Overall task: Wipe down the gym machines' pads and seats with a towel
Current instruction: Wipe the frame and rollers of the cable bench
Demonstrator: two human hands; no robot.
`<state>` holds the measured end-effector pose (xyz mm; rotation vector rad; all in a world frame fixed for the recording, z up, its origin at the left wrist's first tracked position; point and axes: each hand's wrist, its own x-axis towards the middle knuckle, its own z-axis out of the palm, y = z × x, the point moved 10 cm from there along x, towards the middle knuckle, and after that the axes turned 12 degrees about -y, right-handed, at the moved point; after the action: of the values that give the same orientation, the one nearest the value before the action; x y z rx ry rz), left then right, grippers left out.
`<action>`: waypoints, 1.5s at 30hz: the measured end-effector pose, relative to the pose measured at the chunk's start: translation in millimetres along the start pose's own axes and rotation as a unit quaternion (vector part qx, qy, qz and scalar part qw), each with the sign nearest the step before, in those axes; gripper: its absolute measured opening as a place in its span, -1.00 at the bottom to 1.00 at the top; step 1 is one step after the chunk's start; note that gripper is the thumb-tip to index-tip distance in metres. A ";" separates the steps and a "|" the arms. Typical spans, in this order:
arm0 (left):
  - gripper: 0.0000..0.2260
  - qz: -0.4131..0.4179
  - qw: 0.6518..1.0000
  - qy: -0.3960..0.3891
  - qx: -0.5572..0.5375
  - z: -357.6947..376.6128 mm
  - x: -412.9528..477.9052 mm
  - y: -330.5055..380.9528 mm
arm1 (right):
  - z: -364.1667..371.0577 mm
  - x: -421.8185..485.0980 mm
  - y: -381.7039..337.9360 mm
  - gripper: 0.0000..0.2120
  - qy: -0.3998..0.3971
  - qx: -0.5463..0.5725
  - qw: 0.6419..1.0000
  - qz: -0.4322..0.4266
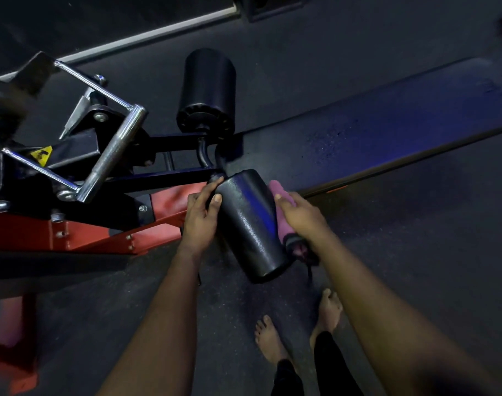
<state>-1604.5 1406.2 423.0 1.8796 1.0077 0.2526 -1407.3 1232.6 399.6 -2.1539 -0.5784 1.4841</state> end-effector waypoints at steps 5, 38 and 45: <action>-0.57 -0.005 1.000 0.001 0.001 0.4 -1.4 1.5 | -0.6 -7.4 -0.9 -0.34 -0.008 0.005 1.000 -0.002; -0.60 0.023 0.999 -0.003 -0.040 1.0 -2.2 1.9 | 3.4 48.2 -80.8 -0.51 -0.088 0.106 0.986 -0.096; -0.70 -0.055 0.969 0.013 -0.242 1.2 -1.5 -13.0 | 22.6 -38.6 -116.8 -0.41 0.143 -0.256 0.945 -0.148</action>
<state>-1611.8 1407.0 412.1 1.3775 0.9620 0.4165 -1450.9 1307.6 489.7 -2.4565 -1.2222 0.9027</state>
